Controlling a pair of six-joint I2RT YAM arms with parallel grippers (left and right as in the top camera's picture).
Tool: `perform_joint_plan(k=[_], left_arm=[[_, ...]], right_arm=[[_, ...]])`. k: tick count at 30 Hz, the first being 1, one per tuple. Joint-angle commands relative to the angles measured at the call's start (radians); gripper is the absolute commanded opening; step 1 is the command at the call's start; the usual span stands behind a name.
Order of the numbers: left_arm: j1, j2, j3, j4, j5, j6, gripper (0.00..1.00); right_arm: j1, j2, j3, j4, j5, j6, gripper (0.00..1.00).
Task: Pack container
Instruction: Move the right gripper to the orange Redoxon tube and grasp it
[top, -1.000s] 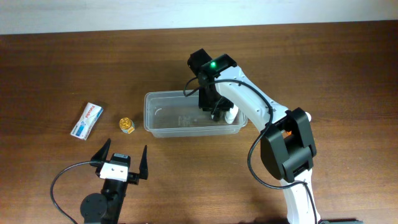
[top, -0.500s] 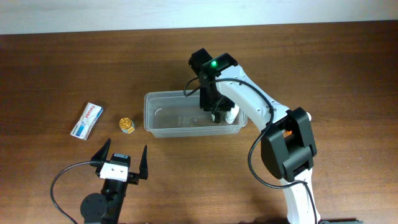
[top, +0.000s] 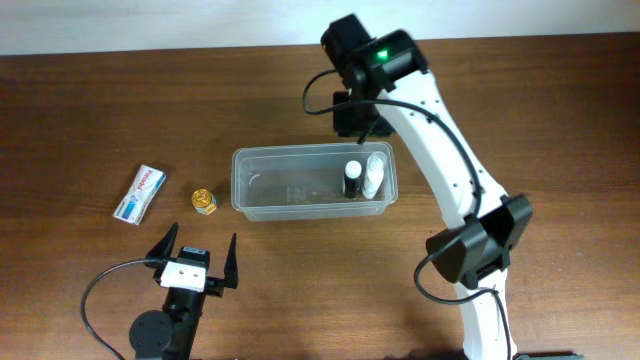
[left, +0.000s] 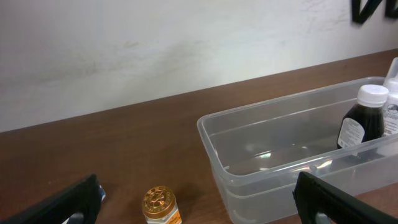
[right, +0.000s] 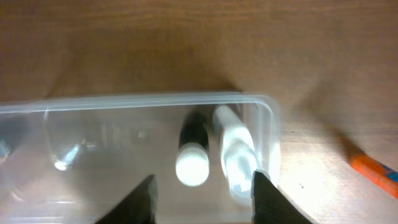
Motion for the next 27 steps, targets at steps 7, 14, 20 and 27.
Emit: perform_joint_plan(k=[7, 14, 20, 27], left_arm=[[0.004, -0.01, -0.003, -0.006, -0.007, 0.015, 0.99], [0.004, -0.01, -0.003, -0.006, -0.007, 0.015, 0.99], [0.004, -0.01, -0.003, -0.006, -0.007, 0.015, 0.99], [0.004, -0.01, -0.003, -0.006, -0.007, 0.015, 0.99]], right_arm=[[-0.076, -0.068, 0.168, -0.082, -0.079, -0.088, 0.55], [-0.224, -0.153, 0.063, -0.082, -0.085, -0.2, 0.79], [-0.431, -0.257, -0.187, -0.081, -0.078, -0.225, 0.8], [-0.568, -0.275, -0.423, -0.076, -0.084, -0.263, 0.81]])
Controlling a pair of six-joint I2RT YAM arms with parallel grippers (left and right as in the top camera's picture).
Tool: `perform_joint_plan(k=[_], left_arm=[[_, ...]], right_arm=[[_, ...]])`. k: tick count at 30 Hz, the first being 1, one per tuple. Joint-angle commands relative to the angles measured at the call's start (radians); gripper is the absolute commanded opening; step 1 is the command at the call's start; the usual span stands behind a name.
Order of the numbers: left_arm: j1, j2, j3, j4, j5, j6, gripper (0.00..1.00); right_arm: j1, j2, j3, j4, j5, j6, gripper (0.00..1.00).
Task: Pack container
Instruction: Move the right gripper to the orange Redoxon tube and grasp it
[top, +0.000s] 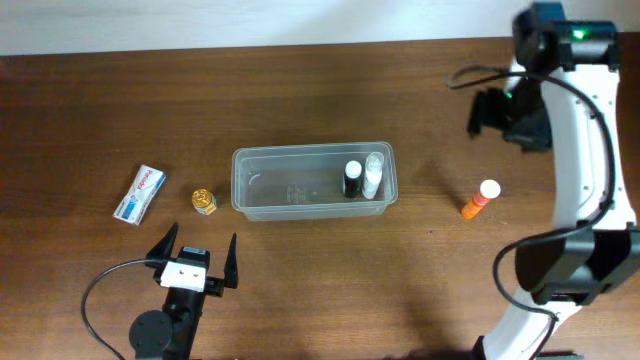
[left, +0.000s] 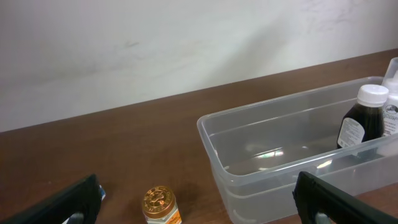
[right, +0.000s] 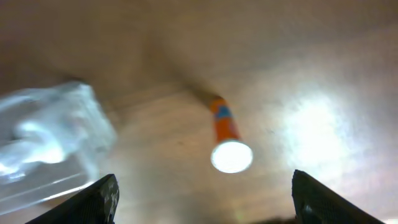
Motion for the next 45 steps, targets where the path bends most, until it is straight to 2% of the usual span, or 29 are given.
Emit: perform_joint_plan(k=[1, 12, 14, 20, 26, 41, 45], left_arm=[[0.004, -0.01, -0.002, -0.006, -0.007, 0.015, 0.99], [0.004, -0.01, -0.003, -0.006, -0.007, 0.015, 1.0], [0.004, -0.01, -0.003, -0.006, -0.007, 0.015, 0.99], [0.004, -0.01, -0.003, -0.006, -0.007, 0.015, 0.99], [0.004, -0.01, -0.003, -0.006, -0.007, 0.015, 0.99], [0.004, -0.01, -0.003, -0.006, -0.007, 0.015, 0.99], [0.004, -0.01, -0.003, -0.006, -0.007, 0.015, 0.99]], right_arm=[[-0.018, -0.021, -0.096, 0.003, -0.003, -0.036, 0.81], [-0.035, -0.021, -0.331, 0.128, -0.015, -0.035, 0.79], [-0.035, -0.021, -0.356, 0.15, -0.023, -0.036, 0.75], [-0.035, -0.021, -0.423, 0.192, -0.037, -0.061, 0.74], [-0.035, -0.021, -0.486, 0.249, -0.041, -0.084, 0.67], [-0.035, -0.021, -0.544, 0.304, -0.04, -0.083, 0.29], [-0.035, -0.021, -0.544, 0.308, -0.04, -0.083, 0.23]])
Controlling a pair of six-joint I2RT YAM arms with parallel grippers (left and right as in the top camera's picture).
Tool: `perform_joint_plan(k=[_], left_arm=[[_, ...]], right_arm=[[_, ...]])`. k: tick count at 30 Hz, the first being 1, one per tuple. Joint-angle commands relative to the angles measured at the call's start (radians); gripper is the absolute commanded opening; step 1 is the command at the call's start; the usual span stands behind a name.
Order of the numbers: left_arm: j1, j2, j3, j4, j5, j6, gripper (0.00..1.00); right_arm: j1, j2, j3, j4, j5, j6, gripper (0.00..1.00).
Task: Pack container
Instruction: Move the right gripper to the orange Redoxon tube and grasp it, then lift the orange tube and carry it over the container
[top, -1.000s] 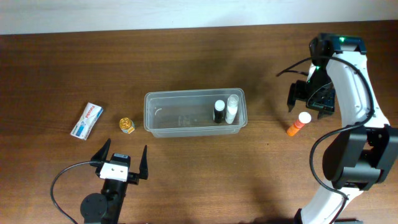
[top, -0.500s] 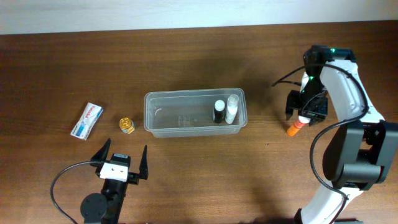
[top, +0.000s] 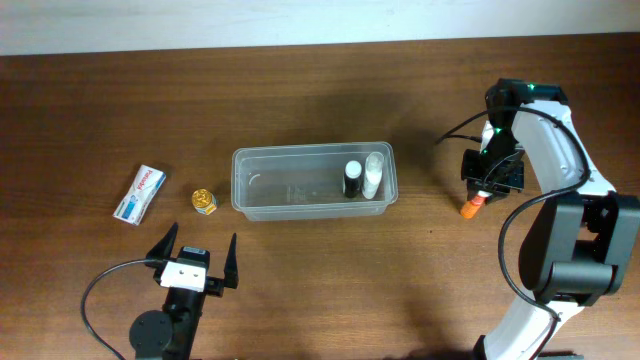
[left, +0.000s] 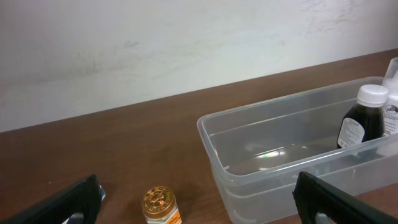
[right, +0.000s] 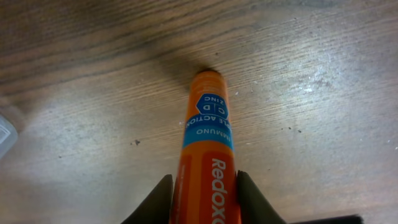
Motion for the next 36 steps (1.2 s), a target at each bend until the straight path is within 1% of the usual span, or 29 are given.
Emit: perform_joint_plan(k=[1, 12, 17, 21, 26, 30, 32, 36], left_arm=[[0.004, -0.01, -0.003, -0.006, -0.007, 0.015, 0.99], [0.004, -0.01, -0.002, -0.006, -0.007, 0.015, 0.99], [0.004, -0.01, -0.003, -0.006, -0.007, 0.015, 0.99], [0.004, -0.01, -0.003, -0.006, -0.007, 0.015, 0.99], [0.004, -0.01, -0.003, -0.006, -0.007, 0.015, 0.99], [0.004, -0.01, -0.002, -0.006, -0.007, 0.015, 0.99], [0.004, -0.01, -0.002, -0.006, -0.007, 0.015, 0.99], [0.004, -0.01, -0.003, -0.006, -0.007, 0.015, 0.99]], right_arm=[[-0.008, -0.021, -0.004, 0.005, -0.009, 0.003, 0.23], [-0.007, -0.05, 0.029, 0.008, -0.01, 0.003, 0.22], [-0.004, -0.111, 0.09, -0.042, -0.018, 0.003, 0.22], [0.028, -0.195, 0.121, -0.077, -0.021, 0.003, 0.22], [0.113, -0.325, 0.122, -0.092, -0.022, 0.004, 0.22], [0.221, -0.414, 0.122, -0.09, -0.025, 0.037, 0.22], [0.279, -0.443, 0.122, -0.086, -0.023, 0.046, 0.22], [0.389, -0.46, 0.122, -0.074, 0.024, 0.121, 0.22]])
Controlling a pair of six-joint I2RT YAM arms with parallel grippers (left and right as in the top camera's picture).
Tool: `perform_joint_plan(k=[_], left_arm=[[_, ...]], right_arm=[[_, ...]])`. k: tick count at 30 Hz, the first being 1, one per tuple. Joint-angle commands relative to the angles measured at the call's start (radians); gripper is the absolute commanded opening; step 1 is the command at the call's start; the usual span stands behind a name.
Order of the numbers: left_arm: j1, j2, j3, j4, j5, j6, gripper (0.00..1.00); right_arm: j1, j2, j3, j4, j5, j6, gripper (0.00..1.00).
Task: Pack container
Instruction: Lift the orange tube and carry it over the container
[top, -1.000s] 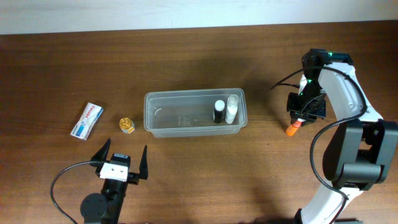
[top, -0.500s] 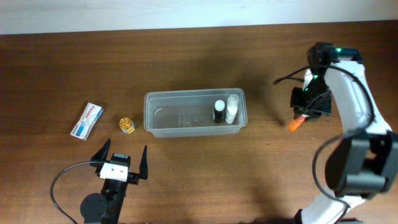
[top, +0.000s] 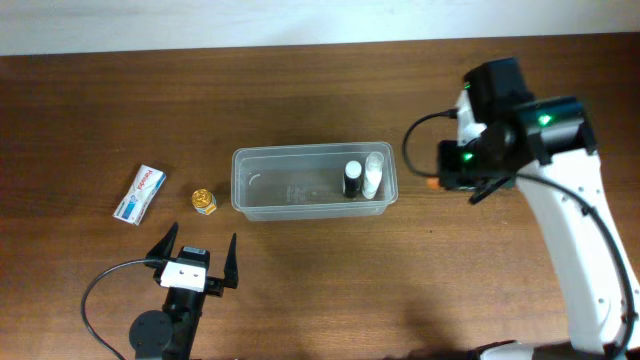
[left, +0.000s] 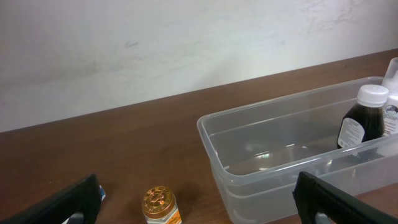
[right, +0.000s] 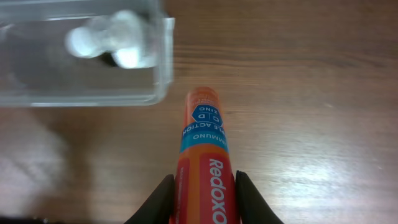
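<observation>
A clear plastic container (top: 250, 205) sits mid-table, holding a dark bottle (top: 352, 178) and a white bottle (top: 373, 172) at its right end. My right gripper (right: 204, 199) is shut on an orange Redoxon tube (right: 204, 155), held above the table just right of the container (right: 163, 62); only the tube's tip (top: 431, 183) shows in the overhead view. My left gripper (top: 196, 258) stands open at the front left, nothing between its fingers. A gold-capped jar (left: 160, 204) and a white-blue box (top: 139, 193) lie left of the container (left: 214, 149).
The wooden table runs to a white wall (left: 155, 43) at the back. My right arm (top: 570, 230) stretches along the right side of the table.
My right gripper, then shut on the orange tube low at the table on the far right, now holds it lifted and has moved left, close to the container's right end. The left arm is unchanged.
My right gripper was open over the container's right end by the two bottles. Then it was open above the orange tube lying at the far right. Then it was shut on the tube there, and now holds it near the container.
</observation>
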Motion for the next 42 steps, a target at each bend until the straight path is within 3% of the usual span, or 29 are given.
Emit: perform_joint_plan(k=[1, 18, 27, 42], left_arm=[[0.004, -0.01, -0.003, -0.006, -0.007, 0.015, 0.99], [0.004, -0.01, -0.003, -0.006, -0.007, 0.015, 0.99], [0.004, -0.01, -0.002, -0.006, -0.007, 0.015, 0.99], [0.004, -0.01, -0.002, -0.006, -0.007, 0.015, 0.99]], right_arm=[[0.08, -0.014, 0.021, 0.015, 0.054, 0.088, 0.23], [0.314, 0.147, 0.018, 0.106, 0.167, 0.271, 0.23], [0.352, 0.278, 0.018, 0.141, 0.171, 0.289, 0.23], [0.351, 0.354, 0.018, 0.184, 0.178, 0.346, 0.23]])
